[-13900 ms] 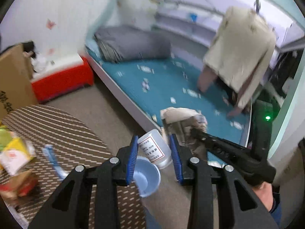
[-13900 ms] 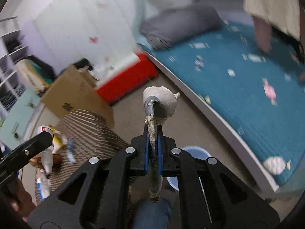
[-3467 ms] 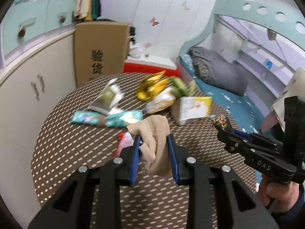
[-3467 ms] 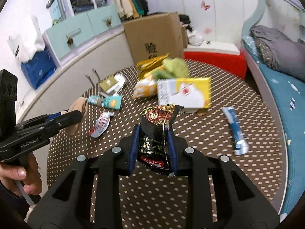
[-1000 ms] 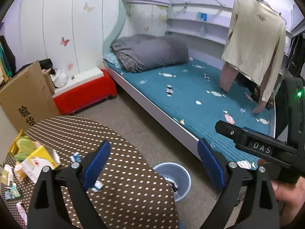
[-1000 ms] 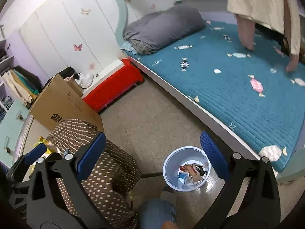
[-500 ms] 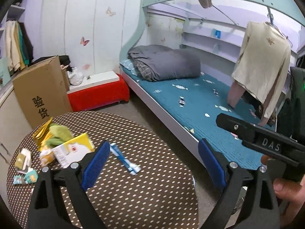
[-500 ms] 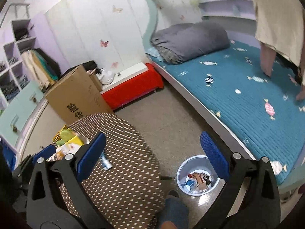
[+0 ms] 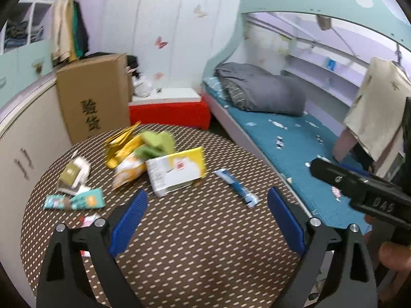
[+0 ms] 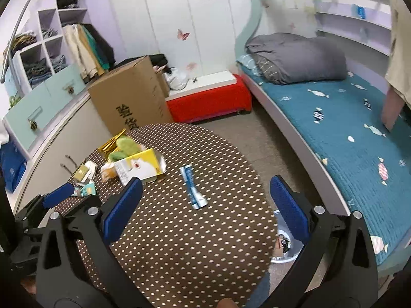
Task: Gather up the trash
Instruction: 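Move both open tools back over the table, then close the left tool on the red-and-white snack wrapper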
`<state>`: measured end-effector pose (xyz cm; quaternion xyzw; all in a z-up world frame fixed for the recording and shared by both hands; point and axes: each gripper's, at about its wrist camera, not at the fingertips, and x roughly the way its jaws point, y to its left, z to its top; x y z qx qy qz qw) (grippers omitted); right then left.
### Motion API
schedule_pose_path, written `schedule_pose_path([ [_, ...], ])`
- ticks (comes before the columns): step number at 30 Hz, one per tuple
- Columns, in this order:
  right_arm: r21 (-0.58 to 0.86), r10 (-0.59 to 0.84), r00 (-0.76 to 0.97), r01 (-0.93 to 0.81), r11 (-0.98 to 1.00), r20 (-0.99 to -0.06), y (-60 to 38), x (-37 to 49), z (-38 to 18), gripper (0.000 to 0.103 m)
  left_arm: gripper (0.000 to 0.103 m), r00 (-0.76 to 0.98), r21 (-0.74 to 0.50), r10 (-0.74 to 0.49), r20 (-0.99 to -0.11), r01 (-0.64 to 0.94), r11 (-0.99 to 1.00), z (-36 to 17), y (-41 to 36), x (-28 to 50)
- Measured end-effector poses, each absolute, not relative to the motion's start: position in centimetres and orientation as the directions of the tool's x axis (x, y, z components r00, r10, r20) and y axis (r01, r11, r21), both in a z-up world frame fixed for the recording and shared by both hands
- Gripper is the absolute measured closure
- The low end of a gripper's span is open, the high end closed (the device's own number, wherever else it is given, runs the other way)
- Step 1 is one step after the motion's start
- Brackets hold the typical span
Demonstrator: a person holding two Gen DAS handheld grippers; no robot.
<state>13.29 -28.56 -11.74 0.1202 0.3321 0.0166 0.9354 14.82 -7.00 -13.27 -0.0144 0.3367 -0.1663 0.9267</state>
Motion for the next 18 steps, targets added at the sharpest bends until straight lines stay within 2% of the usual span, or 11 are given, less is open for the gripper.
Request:
schedule_pose_path([
  [8, 0.227, 0.156, 0.753, -0.01, 0.974, -0.639, -25.7, 14.0, -12.6, 0.006, 0.011, 0.734, -0.117, -0.233, -0.638, 0.207, 0.971, -14.8, -2.3, 14.8],
  [18, 0.218, 0.175, 0.699, -0.029, 0.976, -0.693, -24.7, 16.3, -15.4, 0.006, 0.011, 0.684, -0.117, -0.141, -0.716, 0.081, 0.99, -19.3, 4.3, 15.7],
])
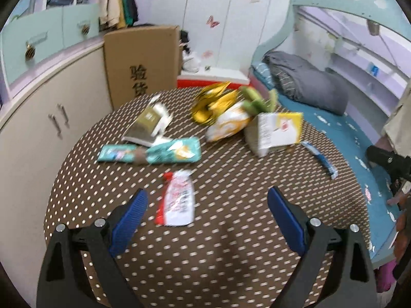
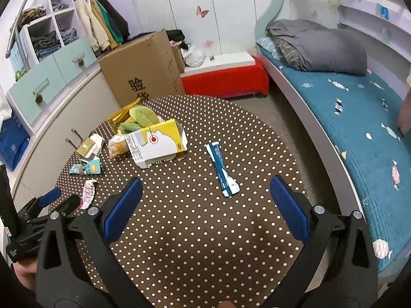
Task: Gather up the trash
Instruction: 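Close the left tool on the red-and-white snack wrapper, then close the right tool on the blue-and-white toothpaste tube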
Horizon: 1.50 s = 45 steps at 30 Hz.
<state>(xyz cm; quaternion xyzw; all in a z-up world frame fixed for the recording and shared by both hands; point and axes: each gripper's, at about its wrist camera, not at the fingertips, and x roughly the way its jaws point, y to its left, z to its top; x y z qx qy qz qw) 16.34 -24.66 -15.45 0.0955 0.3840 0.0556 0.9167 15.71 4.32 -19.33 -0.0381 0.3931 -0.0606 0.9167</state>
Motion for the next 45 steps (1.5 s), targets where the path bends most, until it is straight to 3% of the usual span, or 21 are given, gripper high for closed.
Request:
schedule_pose_path([
  [13, 0.182, 0.154, 0.64, -0.023, 0.983, -0.753, -25.1, 20.8, -20.3, 0.008, 0.011, 0.63, -0.061, -0.065, -0.774, 0.028, 0.998, -23.0, 5.5, 18.7],
  [14, 0.173, 0.149, 0.636, -0.025, 0.985, -0.757, -25.1, 21.3, -20.7, 0.011, 0.011, 0.627, -0.058, -0.062, -0.777, 0.026, 0.998, -23.2, 5.6, 19.0],
  [16, 0.155, 0.138, 0.622, -0.027, 0.987, -0.771, -25.0, 22.4, -21.3, 0.03, 0.012, 0.618, -0.058, -0.057, -0.784, 0.019, 0.998, -23.4, 5.6, 19.4],
  [20, 0.123, 0.125, 0.601, -0.045, 0.991, -0.789, -24.6, 24.0, -22.2, 0.053, 0.033, 0.613, -0.042, -0.05, -0.789, 0.028, 0.999, -23.5, 5.3, 20.0],
  [22, 0.101, 0.12, 0.601, -0.065, 0.993, -0.79, -24.1, 23.9, -22.4, 0.072, 0.042, 0.615, -0.036, -0.051, -0.787, 0.037, 0.999, -23.5, 4.9, 20.1],
  [25, 0.116, 0.153, 0.6, -0.1, 0.988, -0.786, -23.5, 23.2, -22.5, 0.087, 0.069, 0.618, -0.031, -0.058, -0.784, 0.054, 0.998, -23.3, 4.4, 19.9],
  [34, 0.235, 0.249, 0.607, -0.104, 0.966, -0.754, -24.7, 18.7, -22.3, 0.088, 0.077, 0.605, -0.129, -0.172, -0.778, 0.115, 0.985, -23.0, 2.7, 17.7],
  [45, 0.186, 0.228, 0.579, -0.132, 0.974, -0.783, -24.0, 15.7, -22.7, 0.086, 0.077, 0.595, -0.173, -0.25, -0.764, 0.184, 0.968, -22.8, -0.6, 14.0],
])
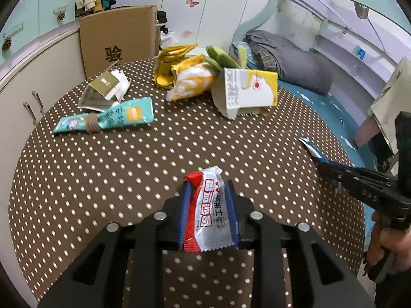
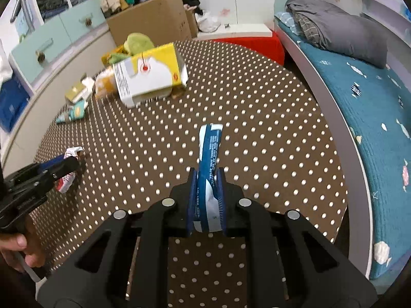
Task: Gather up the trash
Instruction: 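Close the right tool on the blue-and-white toothpaste tube, then release the wrapper from the left tool into the bin while the right drops the tube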
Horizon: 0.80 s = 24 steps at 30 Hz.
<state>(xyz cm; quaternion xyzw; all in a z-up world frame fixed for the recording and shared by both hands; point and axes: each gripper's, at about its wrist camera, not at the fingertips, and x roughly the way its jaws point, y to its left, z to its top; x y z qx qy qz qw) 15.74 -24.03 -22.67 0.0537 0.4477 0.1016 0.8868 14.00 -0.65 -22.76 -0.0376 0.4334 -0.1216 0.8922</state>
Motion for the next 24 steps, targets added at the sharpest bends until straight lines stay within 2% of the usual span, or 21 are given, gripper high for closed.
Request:
schedule_pose_path([
  [8, 0.125, 0.181, 0.589, -0.134, 0.983, -0.787, -22.7, 17.1, -22.6, 0.085, 0.077, 0.603, -0.175, -0.26, -0.754, 0.196, 0.965, -22.0, -1.0, 13.5],
  [10, 0.154, 0.207, 0.591, -0.139, 0.978, -0.78, -22.8, 16.8, -22.5, 0.089, 0.077, 0.607, -0.178, -0.265, -0.75, 0.2, 0.963, -21.6, -0.9, 13.6],
  [15, 0.234, 0.272, 0.622, -0.144, 0.961, -0.734, -24.2, 15.5, -21.1, 0.09, 0.077, 0.609, -0.191, -0.284, -0.741, 0.214, 0.958, -20.9, -1.5, 13.6],
  [24, 0.295, 0.291, 0.714, -0.123, 0.947, -0.637, -28.2, 13.9, -16.4, 0.09, 0.077, 0.629, -0.227, -0.366, -0.686, 0.293, 0.929, -17.6, -4.8, 14.7],
])
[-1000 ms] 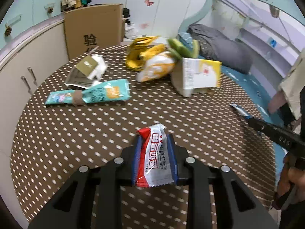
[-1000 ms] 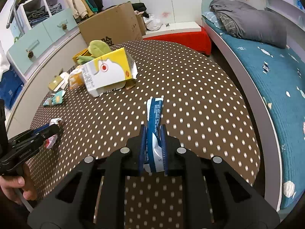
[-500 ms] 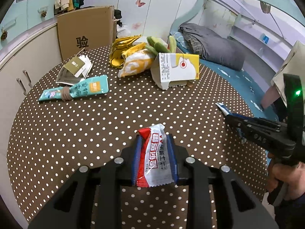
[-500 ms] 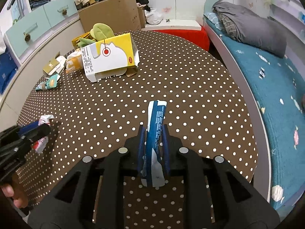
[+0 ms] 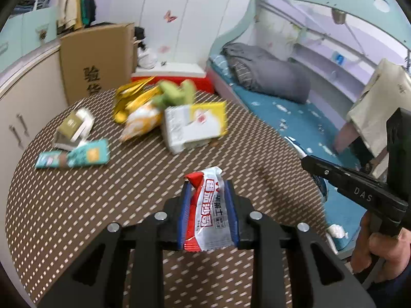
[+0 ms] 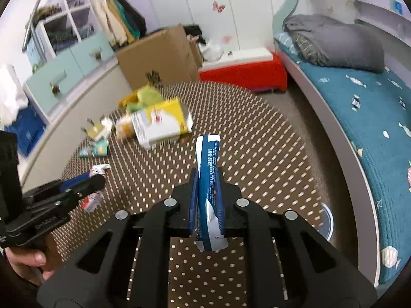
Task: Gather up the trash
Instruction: 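Release the wrapper from the left tool into the bin while the right drops the tube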
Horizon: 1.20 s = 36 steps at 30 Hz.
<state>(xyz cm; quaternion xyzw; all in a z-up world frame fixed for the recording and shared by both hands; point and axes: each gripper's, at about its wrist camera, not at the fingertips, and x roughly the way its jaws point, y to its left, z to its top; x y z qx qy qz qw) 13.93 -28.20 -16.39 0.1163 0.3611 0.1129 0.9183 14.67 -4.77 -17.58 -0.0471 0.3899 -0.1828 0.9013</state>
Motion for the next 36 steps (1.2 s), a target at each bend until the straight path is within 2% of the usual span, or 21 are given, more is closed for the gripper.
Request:
schedule_pose_path([
  [8, 0.345, 0.247, 0.801, -0.054, 0.937, -0.545, -34.1, 12.3, -12.4, 0.09, 0.077, 0.629, -0.226, -0.452, -0.632, 0.409, 0.884, -14.1, -10.4, 16.0],
  [13, 0.367, 0.163, 0.839, 0.046, 0.929, -0.519, -39.0, 11.6, -11.5, 0.09, 0.077, 0.6, -0.23, -0.523, -0.606, 0.497, 0.837, -12.5, -15.2, 16.4],
  [19, 0.4, 0.073, 0.834, 0.184, 0.898, -0.547, -45.0, 11.5, -13.3, 0.09, 0.077, 0.529, -0.234, -0.586, -0.614, 0.587, 0.775, -12.4, -21.9, 17.5],
  [26, 0.452, 0.043, 0.791, 0.303, 0.839, -0.61, -50.4, 12.4, -17.9, 0.09, 0.077, 0.436, -0.238, -0.603, -0.667, 0.643, 0.728, -14.6, -29.2, 19.1],
  [36, 0.497, 0.066, 0.731, 0.392, 0.774, -0.679, -53.7, 14.3, -24.2, 0.089, 0.077, 0.31, -0.231, -0.549, -0.776, 0.67, 0.705, -20.4, -37.4, 22.0],
])
